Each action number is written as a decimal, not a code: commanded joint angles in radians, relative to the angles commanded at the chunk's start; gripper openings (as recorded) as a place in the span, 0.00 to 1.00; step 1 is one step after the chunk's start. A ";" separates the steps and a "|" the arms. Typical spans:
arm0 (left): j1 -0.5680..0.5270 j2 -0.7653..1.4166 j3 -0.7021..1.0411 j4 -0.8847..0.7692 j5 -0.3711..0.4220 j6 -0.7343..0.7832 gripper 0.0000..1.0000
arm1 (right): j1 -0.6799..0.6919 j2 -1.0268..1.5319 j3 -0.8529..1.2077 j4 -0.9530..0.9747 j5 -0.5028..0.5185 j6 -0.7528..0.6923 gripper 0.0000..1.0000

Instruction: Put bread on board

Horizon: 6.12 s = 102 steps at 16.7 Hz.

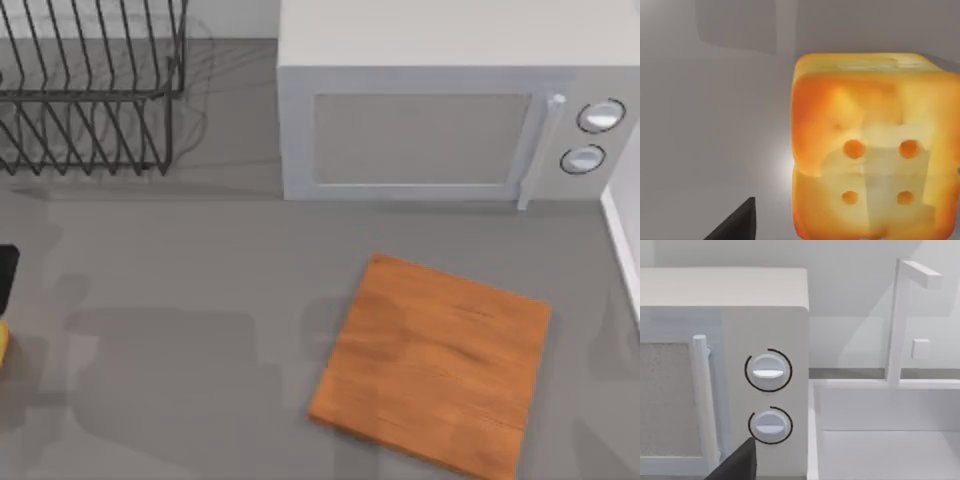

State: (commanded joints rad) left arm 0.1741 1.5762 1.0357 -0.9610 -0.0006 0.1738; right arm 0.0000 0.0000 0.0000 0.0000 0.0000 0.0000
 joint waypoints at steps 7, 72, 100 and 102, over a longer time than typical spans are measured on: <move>0.011 0.086 0.067 -0.050 0.000 0.010 1.00 | 0.000 0.000 0.000 0.000 0.000 0.000 1.00; -0.397 0.362 0.538 -0.268 -0.001 0.709 0.00 | 0.000 0.000 0.000 0.000 0.000 0.000 1.00; -1.130 0.793 1.029 -0.304 0.004 2.054 0.00 | 0.000 0.000 0.000 0.000 0.000 0.000 1.00; -1.129 0.795 1.005 -0.277 0.007 2.052 0.00 | 0.000 0.000 0.000 0.000 0.000 0.000 1.00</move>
State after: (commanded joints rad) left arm -0.9554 2.3710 2.0409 -1.2378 0.0064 2.2262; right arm 0.0000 0.0000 0.0000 0.0000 0.0000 0.0000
